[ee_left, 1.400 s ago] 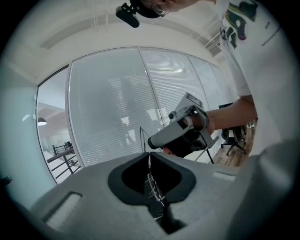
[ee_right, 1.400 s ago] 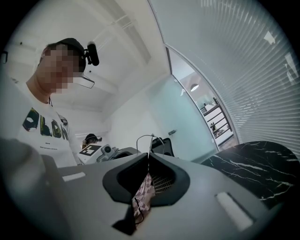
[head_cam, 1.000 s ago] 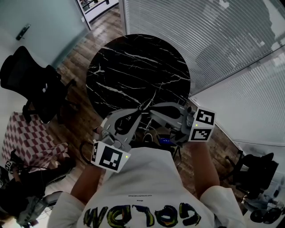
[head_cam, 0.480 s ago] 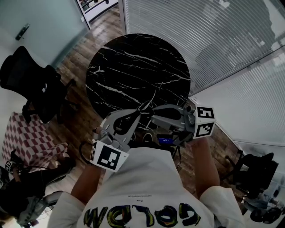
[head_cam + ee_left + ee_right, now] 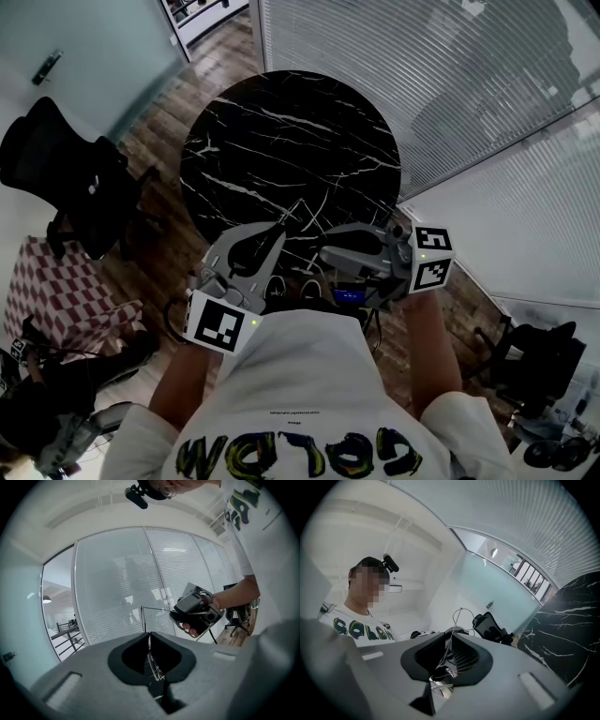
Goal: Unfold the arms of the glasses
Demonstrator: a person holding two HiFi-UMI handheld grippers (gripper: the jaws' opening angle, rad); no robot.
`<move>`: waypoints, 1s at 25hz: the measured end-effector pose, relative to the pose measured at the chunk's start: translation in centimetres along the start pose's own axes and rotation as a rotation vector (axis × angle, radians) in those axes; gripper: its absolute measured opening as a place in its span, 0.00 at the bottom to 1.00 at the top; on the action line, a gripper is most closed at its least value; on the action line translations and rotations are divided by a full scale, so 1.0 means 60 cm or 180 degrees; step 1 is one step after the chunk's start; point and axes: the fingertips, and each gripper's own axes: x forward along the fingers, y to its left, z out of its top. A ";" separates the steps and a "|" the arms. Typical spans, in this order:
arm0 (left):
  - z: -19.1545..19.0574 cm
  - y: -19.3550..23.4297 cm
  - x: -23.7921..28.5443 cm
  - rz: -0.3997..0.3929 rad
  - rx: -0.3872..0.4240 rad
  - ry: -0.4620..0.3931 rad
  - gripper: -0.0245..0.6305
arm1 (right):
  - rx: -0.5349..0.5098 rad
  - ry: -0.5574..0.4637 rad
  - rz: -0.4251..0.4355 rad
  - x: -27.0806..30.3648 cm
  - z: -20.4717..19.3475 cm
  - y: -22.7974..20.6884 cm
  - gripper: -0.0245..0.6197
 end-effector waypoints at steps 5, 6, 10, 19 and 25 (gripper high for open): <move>-0.001 -0.001 0.001 0.0010 0.0019 0.0006 0.06 | 0.0022 -0.0022 -0.0020 -0.005 0.001 -0.001 0.11; -0.002 0.000 0.001 0.0012 0.0022 0.0005 0.06 | 0.0023 -0.0028 -0.0022 -0.005 0.002 -0.001 0.11; -0.002 0.001 0.000 0.0027 0.0032 0.0002 0.06 | 0.0027 -0.0054 -0.0009 -0.008 0.005 0.003 0.12; -0.008 0.004 0.000 0.0038 0.0027 0.0003 0.06 | 0.0157 -0.0132 0.0097 -0.011 0.010 0.006 0.18; -0.012 0.010 -0.004 0.0076 0.0015 0.0007 0.06 | 0.0187 -0.0136 0.0110 -0.013 0.007 0.006 0.20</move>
